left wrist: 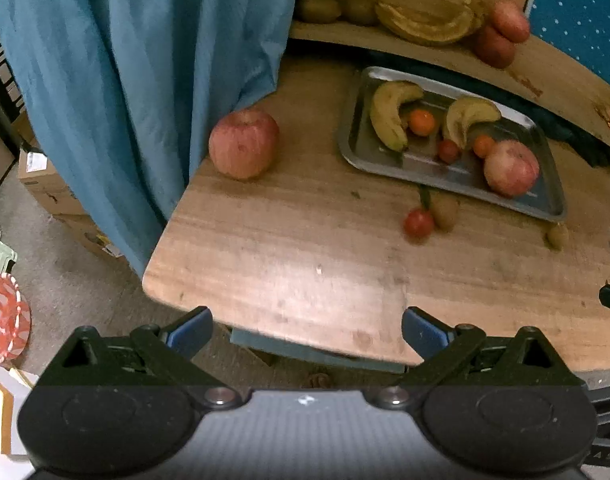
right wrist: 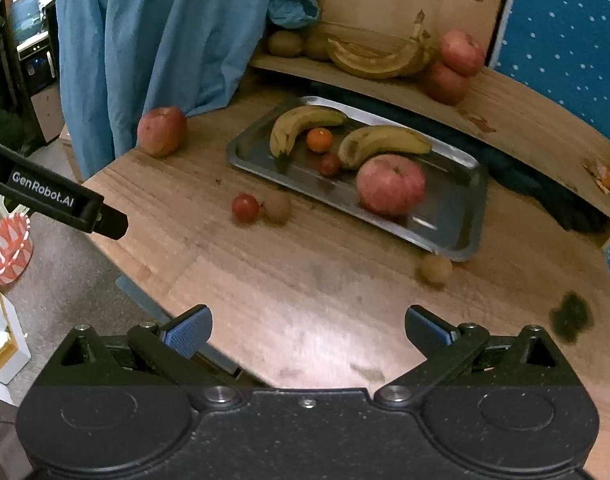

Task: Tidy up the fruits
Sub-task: 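Move the left gripper toward a cherry tomato while the right gripper moves toward a kiwi, then close the left gripper on the cherry tomato while the right gripper lowers onto the kiwi, then carry the tomato with the left gripper over the tray while the right gripper carries the kiwi there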

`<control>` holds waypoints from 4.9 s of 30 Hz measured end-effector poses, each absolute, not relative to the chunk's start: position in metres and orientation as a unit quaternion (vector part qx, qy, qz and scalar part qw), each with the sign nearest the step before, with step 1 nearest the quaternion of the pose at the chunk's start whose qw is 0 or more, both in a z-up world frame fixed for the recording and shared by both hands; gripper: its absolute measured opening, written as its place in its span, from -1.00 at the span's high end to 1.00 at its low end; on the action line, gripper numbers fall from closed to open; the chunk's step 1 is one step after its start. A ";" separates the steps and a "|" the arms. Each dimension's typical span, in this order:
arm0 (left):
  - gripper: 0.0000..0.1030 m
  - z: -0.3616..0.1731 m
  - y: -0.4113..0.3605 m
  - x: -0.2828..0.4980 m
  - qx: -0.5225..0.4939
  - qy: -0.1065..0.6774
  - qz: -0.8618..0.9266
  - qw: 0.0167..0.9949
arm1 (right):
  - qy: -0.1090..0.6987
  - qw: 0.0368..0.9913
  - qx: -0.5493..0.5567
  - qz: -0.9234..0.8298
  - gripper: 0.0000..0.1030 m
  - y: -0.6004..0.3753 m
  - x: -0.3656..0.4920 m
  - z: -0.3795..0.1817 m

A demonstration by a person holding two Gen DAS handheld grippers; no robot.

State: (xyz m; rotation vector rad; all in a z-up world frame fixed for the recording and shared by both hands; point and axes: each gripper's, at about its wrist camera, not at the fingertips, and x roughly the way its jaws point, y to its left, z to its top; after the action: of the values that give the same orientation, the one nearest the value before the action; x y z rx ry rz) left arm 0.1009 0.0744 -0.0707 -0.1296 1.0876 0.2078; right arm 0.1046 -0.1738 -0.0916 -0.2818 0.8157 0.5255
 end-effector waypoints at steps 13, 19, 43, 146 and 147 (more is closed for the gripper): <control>-0.99 -0.085 0.076 0.158 -0.066 0.526 0.045 0.847 | 0.377 0.889 -0.156 0.208 -0.98 -0.167 0.151 -0.089; -0.99 -0.094 0.069 0.170 -0.035 0.531 -0.001 0.847 | 0.382 0.887 -0.167 0.197 -0.98 -0.167 0.164 -0.093; -0.99 -0.116 0.043 0.199 0.067 0.527 -0.096 0.842 | 0.427 0.874 -0.119 0.199 -0.98 -0.162 0.196 -0.098; 0.51 -0.108 0.080 0.242 0.082 0.485 -0.160 0.856 | 0.469 0.845 -0.059 0.248 0.43 -0.094 0.233 -0.121; 0.51 -0.107 0.080 0.244 0.081 0.484 -0.159 0.857 | 0.467 0.847 -0.059 0.248 0.43 -0.095 0.233 -0.120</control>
State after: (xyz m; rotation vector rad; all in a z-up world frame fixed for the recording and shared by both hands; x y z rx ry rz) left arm 0.2435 0.0798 -0.1069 0.1697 1.0168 -0.3349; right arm 0.2328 -0.0950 -0.1196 -0.1243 0.9850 0.5235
